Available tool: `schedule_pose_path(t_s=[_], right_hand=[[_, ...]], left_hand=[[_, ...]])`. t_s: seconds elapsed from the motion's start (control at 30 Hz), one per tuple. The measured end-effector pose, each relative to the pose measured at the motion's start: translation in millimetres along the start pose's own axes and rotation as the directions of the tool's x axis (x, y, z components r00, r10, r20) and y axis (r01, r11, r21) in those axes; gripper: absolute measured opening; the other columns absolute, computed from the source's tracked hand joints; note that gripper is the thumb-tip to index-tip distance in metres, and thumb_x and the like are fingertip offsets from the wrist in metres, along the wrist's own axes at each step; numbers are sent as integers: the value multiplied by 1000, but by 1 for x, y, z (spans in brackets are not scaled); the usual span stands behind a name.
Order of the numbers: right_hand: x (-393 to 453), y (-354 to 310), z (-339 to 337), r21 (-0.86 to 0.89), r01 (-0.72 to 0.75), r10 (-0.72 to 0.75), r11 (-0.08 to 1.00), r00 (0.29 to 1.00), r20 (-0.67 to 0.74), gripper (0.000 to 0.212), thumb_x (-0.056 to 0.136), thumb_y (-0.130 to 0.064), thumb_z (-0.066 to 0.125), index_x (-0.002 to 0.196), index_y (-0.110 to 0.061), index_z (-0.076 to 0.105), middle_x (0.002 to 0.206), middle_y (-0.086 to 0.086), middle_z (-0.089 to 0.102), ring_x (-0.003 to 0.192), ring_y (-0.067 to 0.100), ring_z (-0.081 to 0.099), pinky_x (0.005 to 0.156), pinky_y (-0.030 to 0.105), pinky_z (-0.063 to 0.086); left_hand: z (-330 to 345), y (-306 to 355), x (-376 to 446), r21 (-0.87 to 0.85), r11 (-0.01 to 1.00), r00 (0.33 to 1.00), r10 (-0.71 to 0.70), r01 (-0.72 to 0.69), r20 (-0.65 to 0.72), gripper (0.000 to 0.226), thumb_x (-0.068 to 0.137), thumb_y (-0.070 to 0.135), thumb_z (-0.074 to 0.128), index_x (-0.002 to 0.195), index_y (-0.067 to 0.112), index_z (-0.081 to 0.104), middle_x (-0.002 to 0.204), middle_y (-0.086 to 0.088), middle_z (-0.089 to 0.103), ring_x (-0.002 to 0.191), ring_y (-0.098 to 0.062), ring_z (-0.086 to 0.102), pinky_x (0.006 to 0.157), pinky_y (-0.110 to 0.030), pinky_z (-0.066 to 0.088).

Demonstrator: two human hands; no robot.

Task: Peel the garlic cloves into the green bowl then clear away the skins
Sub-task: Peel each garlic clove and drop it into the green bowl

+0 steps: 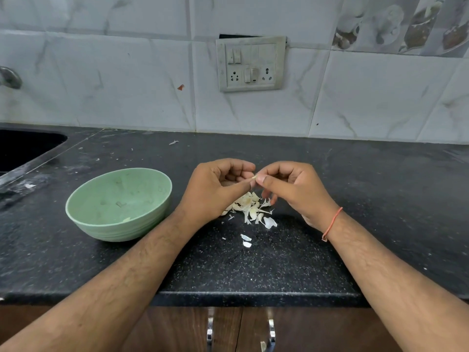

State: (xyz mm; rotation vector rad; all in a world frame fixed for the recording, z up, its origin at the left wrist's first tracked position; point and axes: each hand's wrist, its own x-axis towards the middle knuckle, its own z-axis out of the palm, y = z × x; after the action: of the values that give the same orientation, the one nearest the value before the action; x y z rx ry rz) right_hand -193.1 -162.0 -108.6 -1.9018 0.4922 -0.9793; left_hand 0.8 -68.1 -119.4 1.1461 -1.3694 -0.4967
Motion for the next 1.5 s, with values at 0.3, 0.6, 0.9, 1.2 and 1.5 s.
schedule_pose_path(t_s=[0.3,0.6,0.9,1.2,1.5], right_hand=[[10,10,4,85,-55,52,995,998,35,7,97,2,70,93,-4,72,80,18,75,62,30,66,50,33,50],[12,12,4,-21,39,-39,999,999,-1,8,99,-9,75,102,-2,75,87,12,78,60,30,69,48,35,53],[12,13,6,23,-37,37,999,999,-5,13,102,-12,70,102,-1,76,84,16,77,60,23,68,48,30,52],[9,10,9,45,-70,71,997,997,-8,13,103,-14,69,102,-3,75,85,15,76,57,14,67,47,24,51],[11,14,11,-180,119,-126,976,992,-26,5,101,-17,74,99,-15,78,81,6,78,63,23,74,54,26,53]], left_hand=[[0,-6,5,-115,992,999,-46,48,21,38,87,-3,82,124,1,72,100,-6,79,90,-13,74,87,-23,60],[-2,-9,7,-64,995,997,-74,73,-10,35,88,3,84,122,7,74,97,-3,80,90,-13,74,91,-29,62],[-1,-9,7,-75,997,999,-29,27,-27,34,94,0,77,127,6,73,102,0,81,94,-7,75,85,-19,58],[-2,-9,8,-89,996,998,-36,31,-45,37,91,-2,80,126,4,72,103,-6,80,93,-13,75,92,-29,62],[0,-7,6,-157,984,994,-93,83,-59,35,89,-4,80,122,6,75,96,-4,79,88,-15,74,86,-27,61]])
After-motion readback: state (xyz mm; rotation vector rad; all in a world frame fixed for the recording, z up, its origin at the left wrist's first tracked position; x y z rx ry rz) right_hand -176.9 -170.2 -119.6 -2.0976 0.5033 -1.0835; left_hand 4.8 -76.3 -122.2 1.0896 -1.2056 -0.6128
